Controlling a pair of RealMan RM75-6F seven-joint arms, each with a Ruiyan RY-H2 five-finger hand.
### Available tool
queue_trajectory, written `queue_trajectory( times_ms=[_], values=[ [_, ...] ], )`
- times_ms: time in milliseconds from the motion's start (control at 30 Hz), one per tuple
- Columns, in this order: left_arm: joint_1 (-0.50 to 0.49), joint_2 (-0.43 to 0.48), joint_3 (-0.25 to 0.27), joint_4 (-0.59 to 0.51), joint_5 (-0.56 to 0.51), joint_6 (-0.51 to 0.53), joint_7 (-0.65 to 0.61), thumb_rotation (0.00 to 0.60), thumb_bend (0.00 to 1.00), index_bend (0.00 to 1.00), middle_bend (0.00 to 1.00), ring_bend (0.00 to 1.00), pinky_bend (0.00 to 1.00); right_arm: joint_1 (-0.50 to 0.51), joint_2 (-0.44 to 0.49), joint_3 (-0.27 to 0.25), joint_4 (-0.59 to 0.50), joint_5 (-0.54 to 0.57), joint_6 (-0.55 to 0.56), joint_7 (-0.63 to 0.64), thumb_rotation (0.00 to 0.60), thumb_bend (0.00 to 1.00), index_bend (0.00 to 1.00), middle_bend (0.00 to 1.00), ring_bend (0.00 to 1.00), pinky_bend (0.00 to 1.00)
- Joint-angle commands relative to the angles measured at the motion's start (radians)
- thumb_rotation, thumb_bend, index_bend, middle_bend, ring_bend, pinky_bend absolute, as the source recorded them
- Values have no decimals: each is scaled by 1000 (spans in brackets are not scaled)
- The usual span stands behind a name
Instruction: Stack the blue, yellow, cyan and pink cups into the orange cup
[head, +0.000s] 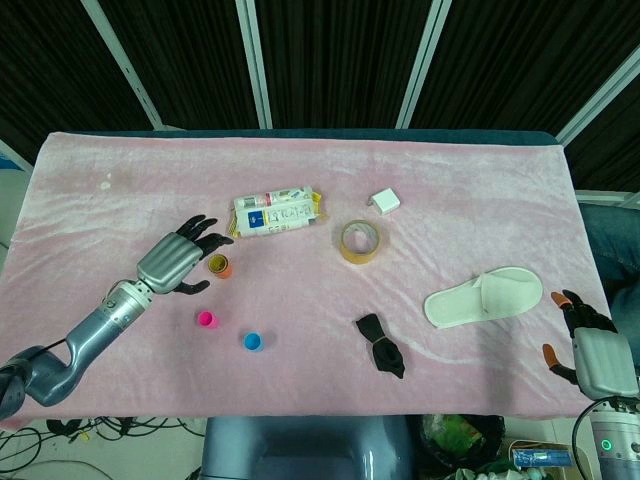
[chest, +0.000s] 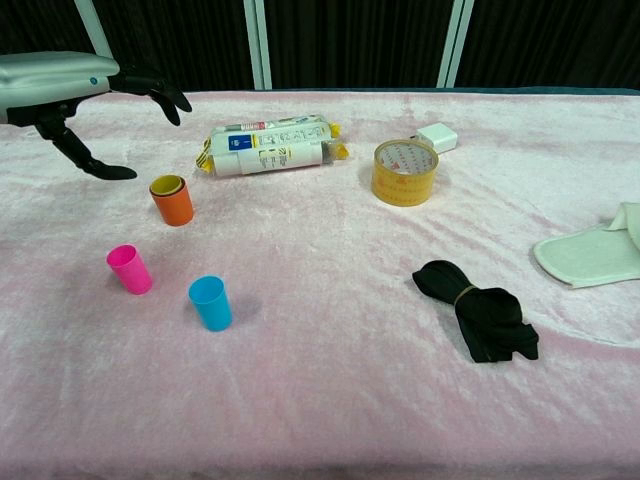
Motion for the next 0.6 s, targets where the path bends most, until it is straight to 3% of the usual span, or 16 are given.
queue_trajectory(
  times_ms=[33,233,600],
  values=[
    [16,67,49,-119,77,25,46,600,248,189,251,0,0,-1,0,-1,-1,-2,2,-2,600,300,170,103,175,239],
    [6,105,88,-230,127,-8,96,600,248,209,267,0,0,-1,-1,0,0,-2,3,0,600,301,170,103,175,239],
    [-30,72,116,-259,146,-106,116,600,248,217,277,0,0,0,0,1,0,-2,2,5,600,300,170,103,175,239]
  ],
)
